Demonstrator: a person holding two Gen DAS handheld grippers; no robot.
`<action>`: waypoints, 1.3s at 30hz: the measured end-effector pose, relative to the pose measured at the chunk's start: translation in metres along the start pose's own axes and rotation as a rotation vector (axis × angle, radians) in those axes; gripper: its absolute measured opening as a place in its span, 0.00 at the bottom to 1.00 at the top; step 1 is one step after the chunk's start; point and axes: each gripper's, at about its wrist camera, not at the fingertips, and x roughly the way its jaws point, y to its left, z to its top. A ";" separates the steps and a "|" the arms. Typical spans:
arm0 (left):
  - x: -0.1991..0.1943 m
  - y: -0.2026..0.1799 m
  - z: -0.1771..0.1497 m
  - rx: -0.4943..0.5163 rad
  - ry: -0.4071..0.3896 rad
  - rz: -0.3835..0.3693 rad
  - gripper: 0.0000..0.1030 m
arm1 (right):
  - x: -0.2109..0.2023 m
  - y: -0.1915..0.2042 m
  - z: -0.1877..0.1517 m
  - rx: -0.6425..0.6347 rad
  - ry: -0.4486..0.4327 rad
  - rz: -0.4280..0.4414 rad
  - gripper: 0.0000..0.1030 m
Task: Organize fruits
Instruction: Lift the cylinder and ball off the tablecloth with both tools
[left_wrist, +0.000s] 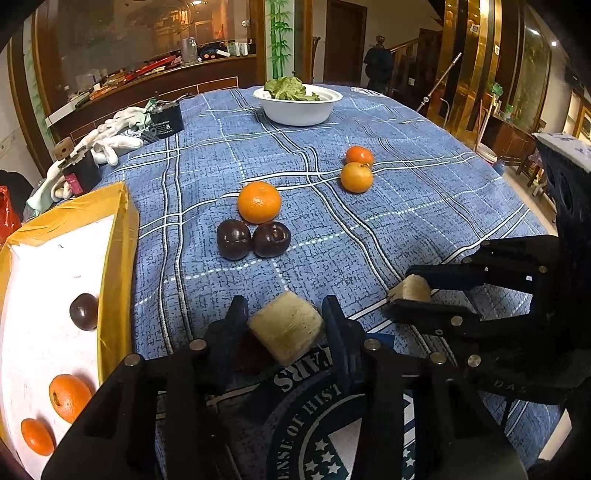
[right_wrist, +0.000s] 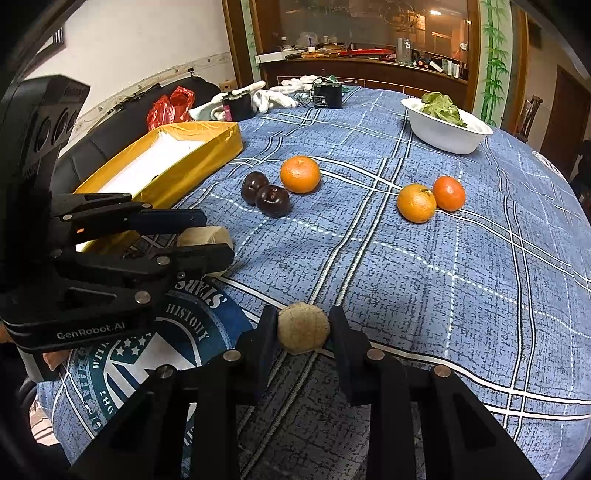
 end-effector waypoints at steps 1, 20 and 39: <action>-0.001 -0.001 0.000 -0.001 -0.002 -0.001 0.38 | -0.001 -0.001 0.000 0.003 -0.003 0.000 0.29; -0.047 -0.017 -0.004 -0.045 -0.114 0.028 0.38 | -0.037 -0.007 0.000 0.077 -0.078 -0.037 0.29; -0.063 -0.028 -0.015 -0.150 -0.126 0.170 0.38 | -0.066 0.004 -0.003 0.105 -0.129 -0.124 0.29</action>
